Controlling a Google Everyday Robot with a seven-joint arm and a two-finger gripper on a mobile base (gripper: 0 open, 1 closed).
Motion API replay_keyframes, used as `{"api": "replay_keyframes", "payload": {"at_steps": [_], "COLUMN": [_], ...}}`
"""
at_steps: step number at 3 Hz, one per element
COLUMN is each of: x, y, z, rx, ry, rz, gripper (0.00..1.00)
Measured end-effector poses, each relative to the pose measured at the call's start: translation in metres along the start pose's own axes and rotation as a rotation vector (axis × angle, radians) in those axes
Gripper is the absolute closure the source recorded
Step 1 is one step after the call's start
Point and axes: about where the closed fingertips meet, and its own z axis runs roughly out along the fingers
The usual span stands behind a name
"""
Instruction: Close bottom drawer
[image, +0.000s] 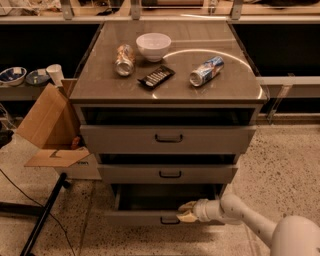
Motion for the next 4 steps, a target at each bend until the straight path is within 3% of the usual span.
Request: {"api": "replay_keyframes", "payload": {"at_steps": [2, 4], "x": [-0.008, -0.018], "y": [-0.043, -0.109], "z": [-0.012, -0.035], "rx": [0.122, 0.311], "ry": [-0.013, -0.038], "rz": [0.019, 0.054], "gripper": [1.00, 1.00]}}
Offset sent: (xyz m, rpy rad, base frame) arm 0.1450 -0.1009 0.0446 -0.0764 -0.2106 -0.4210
